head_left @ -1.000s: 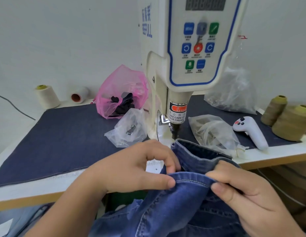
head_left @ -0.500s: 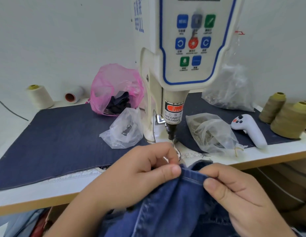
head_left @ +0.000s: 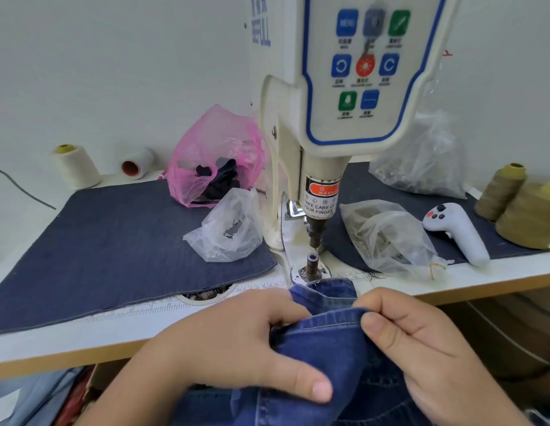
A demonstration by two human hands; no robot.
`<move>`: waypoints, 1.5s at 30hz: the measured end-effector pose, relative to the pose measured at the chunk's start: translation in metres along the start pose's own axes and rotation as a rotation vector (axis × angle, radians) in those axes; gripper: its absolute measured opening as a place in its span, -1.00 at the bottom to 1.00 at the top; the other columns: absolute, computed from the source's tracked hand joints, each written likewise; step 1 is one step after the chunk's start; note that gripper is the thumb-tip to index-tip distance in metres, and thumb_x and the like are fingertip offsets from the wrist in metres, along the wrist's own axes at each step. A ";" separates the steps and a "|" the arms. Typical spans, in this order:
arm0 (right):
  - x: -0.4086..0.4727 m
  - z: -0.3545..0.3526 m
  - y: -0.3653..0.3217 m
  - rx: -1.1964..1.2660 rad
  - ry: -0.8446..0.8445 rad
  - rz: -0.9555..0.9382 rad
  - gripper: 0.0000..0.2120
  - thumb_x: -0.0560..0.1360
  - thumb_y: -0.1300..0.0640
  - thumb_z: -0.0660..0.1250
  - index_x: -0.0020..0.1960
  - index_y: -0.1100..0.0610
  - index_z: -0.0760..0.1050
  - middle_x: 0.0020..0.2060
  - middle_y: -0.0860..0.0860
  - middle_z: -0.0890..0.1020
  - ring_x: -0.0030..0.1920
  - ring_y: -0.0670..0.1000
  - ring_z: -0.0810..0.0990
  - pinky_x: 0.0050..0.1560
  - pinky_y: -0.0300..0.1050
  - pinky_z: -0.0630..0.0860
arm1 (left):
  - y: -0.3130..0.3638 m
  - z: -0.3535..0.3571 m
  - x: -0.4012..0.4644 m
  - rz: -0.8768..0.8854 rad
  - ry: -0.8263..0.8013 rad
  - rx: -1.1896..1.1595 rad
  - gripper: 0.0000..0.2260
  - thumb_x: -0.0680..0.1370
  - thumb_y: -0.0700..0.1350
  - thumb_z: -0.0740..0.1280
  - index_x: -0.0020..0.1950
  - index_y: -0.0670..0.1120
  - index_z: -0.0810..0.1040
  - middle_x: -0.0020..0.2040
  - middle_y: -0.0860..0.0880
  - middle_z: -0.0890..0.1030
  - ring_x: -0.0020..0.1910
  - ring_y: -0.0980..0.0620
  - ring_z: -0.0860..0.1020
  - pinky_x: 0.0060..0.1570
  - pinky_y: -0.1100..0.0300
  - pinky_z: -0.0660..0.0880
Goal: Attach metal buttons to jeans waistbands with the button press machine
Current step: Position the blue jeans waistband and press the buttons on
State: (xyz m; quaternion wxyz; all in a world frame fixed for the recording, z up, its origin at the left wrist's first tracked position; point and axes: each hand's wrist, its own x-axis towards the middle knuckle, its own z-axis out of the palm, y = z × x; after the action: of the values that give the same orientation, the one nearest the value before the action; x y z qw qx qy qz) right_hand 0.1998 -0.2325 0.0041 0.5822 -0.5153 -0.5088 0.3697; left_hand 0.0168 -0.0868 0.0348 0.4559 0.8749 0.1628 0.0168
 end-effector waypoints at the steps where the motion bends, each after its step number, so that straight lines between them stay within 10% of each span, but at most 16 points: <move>1: 0.003 -0.002 0.000 -0.036 0.013 -0.002 -0.71 0.46 -0.14 0.39 -0.16 0.10 0.63 -0.35 0.08 0.59 -0.31 -0.04 0.49 -0.26 -0.26 0.43 | 0.001 -0.001 -0.003 0.050 0.001 -0.016 -0.53 0.31 0.23 0.52 0.02 -0.09 0.63 0.01 -0.02 0.60 0.05 -0.04 0.59 0.10 -0.15 0.50; 8: 0.014 -0.006 0.006 -0.160 -0.040 0.038 -0.81 0.49 -0.02 0.29 -0.19 0.05 0.59 -0.39 0.14 0.47 -0.34 0.02 0.41 -0.31 -0.15 0.33 | -0.004 0.013 -0.001 0.348 0.127 -0.364 -0.84 0.40 -0.18 0.48 -0.04 -0.08 0.69 0.09 -0.08 0.65 0.14 -0.10 0.59 0.25 0.03 0.40; 12: 0.010 -0.008 0.006 -0.118 -0.051 0.030 -0.74 0.51 -0.11 0.32 -0.15 0.07 0.61 -0.36 0.12 0.54 -0.31 0.01 0.47 -0.26 -0.17 0.39 | -0.020 0.013 -0.002 0.246 0.067 -0.350 -0.87 0.50 -0.08 0.44 -0.10 -0.13 0.62 -0.13 -0.23 0.55 -0.15 -0.09 0.54 -0.01 0.05 0.41; 16: 0.005 0.000 0.010 0.017 0.030 0.027 -0.47 0.38 -0.34 0.42 -0.02 0.13 0.63 -0.23 0.22 0.61 -0.20 0.07 0.55 -0.14 -0.10 0.48 | -0.026 0.006 0.010 0.064 0.152 -0.244 -0.74 0.46 0.16 0.40 -0.16 -0.03 0.59 -0.26 0.05 0.55 -0.25 0.12 0.49 -0.20 0.18 0.40; 20: 0.024 0.005 0.021 0.128 0.187 0.151 -0.71 0.42 -0.10 0.42 -0.12 0.13 0.65 -0.20 0.20 0.66 -0.16 0.06 0.59 -0.07 -0.04 0.52 | -0.029 -0.001 0.024 -0.073 0.200 -0.270 -0.67 0.39 0.22 0.39 -0.25 -0.05 0.54 -0.31 -0.01 0.54 -0.31 0.03 0.45 -0.21 0.14 0.37; 24: 0.041 0.004 0.039 0.067 0.275 0.238 -0.73 0.61 0.22 0.24 -0.18 0.14 0.64 -0.20 0.34 0.62 -0.21 0.08 0.55 -0.12 -0.03 0.47 | -0.034 0.000 0.036 -0.159 0.267 -0.233 -0.73 0.38 0.16 0.35 -0.32 -0.04 0.52 -0.34 0.01 0.52 -0.32 0.03 0.45 -0.17 0.05 0.39; 45: 0.083 -0.018 0.055 0.118 0.326 0.228 -0.60 0.54 0.31 0.25 -0.44 0.09 0.57 -0.47 0.05 0.55 -0.41 -0.07 0.51 -0.40 -0.29 0.46 | -0.056 0.001 0.087 -0.142 0.586 -0.741 -0.86 0.24 -0.17 0.25 -0.44 0.08 0.47 -0.44 0.05 0.38 -0.46 0.12 0.31 -0.41 0.23 0.25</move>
State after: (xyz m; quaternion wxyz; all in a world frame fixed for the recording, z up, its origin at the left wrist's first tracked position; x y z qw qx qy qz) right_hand 0.2394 -0.1466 -0.0310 0.6404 -0.5876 -0.3237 0.3739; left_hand 0.0846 -0.0317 -0.0211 0.6719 0.5986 0.3269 0.2887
